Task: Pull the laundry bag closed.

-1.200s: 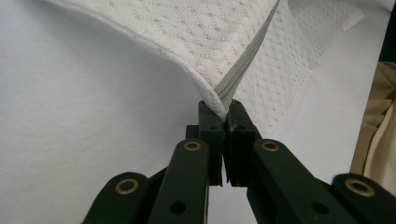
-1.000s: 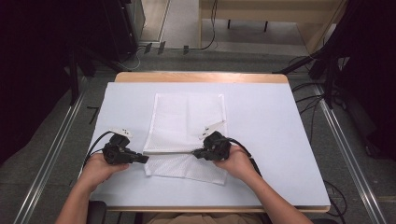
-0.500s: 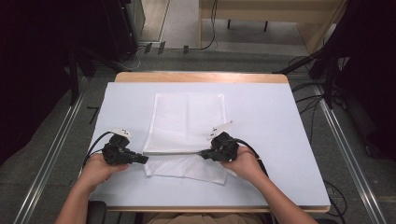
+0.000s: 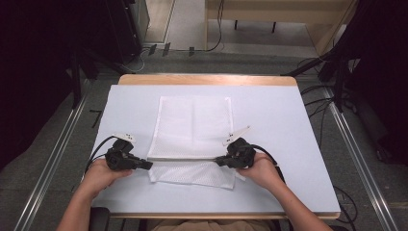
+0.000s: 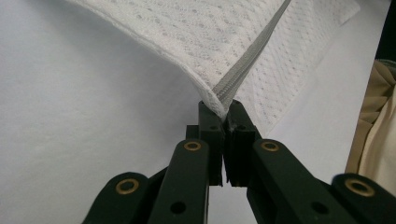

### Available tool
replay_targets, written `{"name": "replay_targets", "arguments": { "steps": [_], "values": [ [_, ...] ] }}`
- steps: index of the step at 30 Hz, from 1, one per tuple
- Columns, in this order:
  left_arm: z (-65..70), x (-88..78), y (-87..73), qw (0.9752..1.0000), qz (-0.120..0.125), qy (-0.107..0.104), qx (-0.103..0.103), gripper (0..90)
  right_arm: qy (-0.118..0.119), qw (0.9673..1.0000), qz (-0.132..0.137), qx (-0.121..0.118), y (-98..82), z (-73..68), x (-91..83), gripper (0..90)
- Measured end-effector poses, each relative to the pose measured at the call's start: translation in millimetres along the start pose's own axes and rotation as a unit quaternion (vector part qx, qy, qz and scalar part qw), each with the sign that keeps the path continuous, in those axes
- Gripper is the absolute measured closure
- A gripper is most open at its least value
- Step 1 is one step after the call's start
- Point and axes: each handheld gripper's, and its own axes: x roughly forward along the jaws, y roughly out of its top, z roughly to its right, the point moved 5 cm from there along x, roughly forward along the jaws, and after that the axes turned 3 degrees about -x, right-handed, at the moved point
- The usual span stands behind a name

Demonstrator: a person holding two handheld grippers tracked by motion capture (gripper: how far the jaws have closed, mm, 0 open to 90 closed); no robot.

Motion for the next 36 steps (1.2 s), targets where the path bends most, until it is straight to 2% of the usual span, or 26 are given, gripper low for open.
{"name": "replay_targets", "arguments": {
  "steps": [10,15,18,23,28,31,33,36],
  "values": [
    [1.4,2.2,-0.5,1.0000,-0.005,-0.006,0.002,88.2,-0.007,0.9999,-0.007,0.009,-15.4,5.8,-19.0,88.2],
    [3.0,3.6,-0.2,0.9999,-0.007,-0.011,0.002,88.3,-0.016,0.9995,-0.021,0.018,-25.5,11.5,-26.2,88.3],
    [3.9,4.8,0.0,0.9998,-0.012,-0.011,0.009,88.2,-0.015,0.9995,-0.016,0.020,-26.8,13.5,-29.8,88.2],
    [4.4,2.9,0.2,0.9998,-0.004,-0.020,0.004,86.1,-0.008,0.9998,0.002,0.017,-24.3,12.4,-33.7,87.6],
    [5.3,2.9,1.2,0.9999,0.001,-0.014,-0.001,74.0,-0.009,0.9995,0.019,0.025,-22.6,14.2,-37.5,84.7],
    [3.6,0.7,3.8,0.9997,0.015,-0.016,-0.011,62.0,-0.016,0.9988,0.036,0.029,-21.0,16.9,-40.7,74.7],
    [0.8,-1.1,6.3,0.9993,0.030,-0.010,-0.021,50.3,-0.026,0.9978,0.055,0.027,-19.7,19.7,-43.7,67.3],
    [0.0,-6.3,9.9,0.9978,0.064,-0.001,-0.016,44.8,-0.033,0.9964,0.071,0.032,-19.6,23.5,-46.3,58.5]
  ]
}}
